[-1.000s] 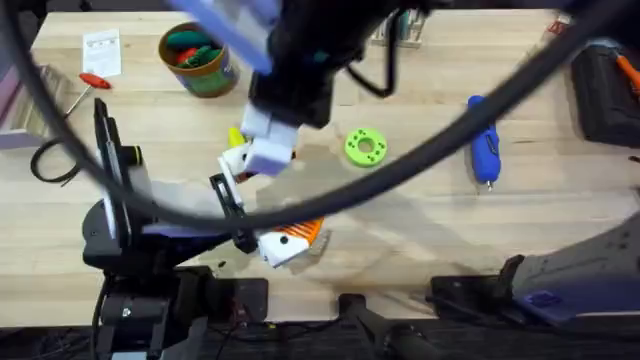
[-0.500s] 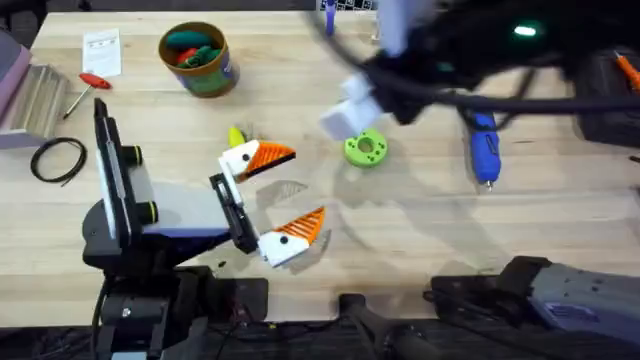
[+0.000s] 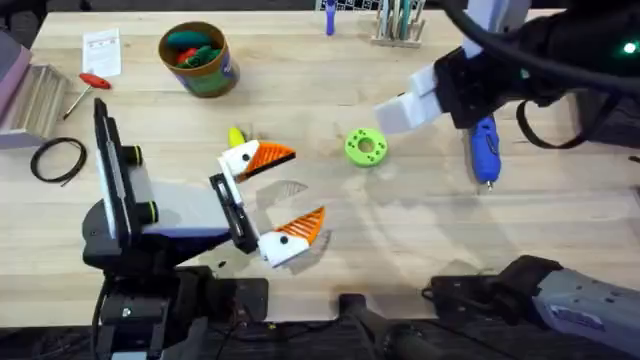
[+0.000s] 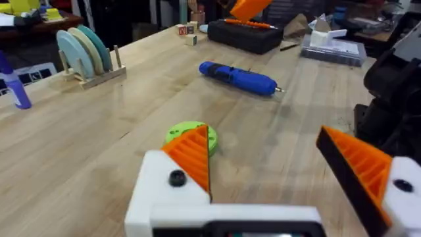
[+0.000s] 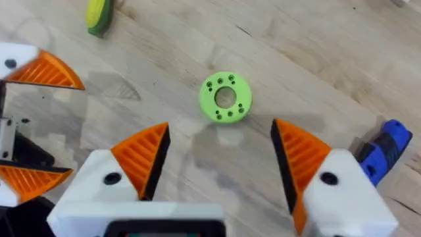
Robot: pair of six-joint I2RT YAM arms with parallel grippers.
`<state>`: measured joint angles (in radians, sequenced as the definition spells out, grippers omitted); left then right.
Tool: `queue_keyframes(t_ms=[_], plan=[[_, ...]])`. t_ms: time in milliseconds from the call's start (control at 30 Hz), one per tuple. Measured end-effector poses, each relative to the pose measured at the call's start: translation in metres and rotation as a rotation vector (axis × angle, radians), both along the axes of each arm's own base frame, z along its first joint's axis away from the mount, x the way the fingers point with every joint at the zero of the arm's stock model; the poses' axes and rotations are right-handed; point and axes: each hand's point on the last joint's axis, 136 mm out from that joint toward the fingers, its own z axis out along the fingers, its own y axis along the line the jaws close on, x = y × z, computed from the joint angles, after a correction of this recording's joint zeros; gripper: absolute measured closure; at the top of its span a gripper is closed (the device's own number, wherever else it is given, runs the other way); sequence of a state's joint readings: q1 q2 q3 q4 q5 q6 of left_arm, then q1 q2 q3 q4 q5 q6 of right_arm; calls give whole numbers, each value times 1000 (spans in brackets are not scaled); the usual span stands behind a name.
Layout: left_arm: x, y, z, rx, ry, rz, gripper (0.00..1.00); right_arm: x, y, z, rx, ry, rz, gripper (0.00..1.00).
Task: Pick up the gripper from the table and insert it into the empty holder that is missing its gripper. Then pick up a screw, insert it into the mounting hole, and use the screwdriver to tighten it. Finally, clean up the table by picking up the vegetable and placing it into the bucket.
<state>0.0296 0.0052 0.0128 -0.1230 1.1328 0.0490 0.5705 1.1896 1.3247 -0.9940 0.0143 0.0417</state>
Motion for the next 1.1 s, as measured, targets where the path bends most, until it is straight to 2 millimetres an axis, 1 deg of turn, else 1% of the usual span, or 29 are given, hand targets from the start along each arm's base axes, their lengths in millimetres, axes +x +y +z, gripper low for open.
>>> queue_keyframes(t_ms=[300,467,767,800,867,933,967,1000,1100], plan=[[0,0,0,0,0,0,14,8,4,1,15,-14,-8,71],[0,0,0,0,0,0,14,10,6,-4,7,0,-10,72],[0,0,0,0,0,0,10,9,3,-9,-7,22,-15,72],[0,0,0,-1,2,0,127,8,2,-10,-10,26,-17,72],[0,0,0,0,1,0,447,7,0,-11,-14,36,-25,72],[0,0,0,0,0,0,742,8,-4,-12,-11,48,-49,74],[0,0,0,0,0,0,913,9,-7,-13,-7,54,-70,74],[0,0,0,1,-3,0,976,11,-11,-13,-2,58,-90,74],[0,0,0,2,-3,0,993,18,-24,-13,14,69,-168,73]])
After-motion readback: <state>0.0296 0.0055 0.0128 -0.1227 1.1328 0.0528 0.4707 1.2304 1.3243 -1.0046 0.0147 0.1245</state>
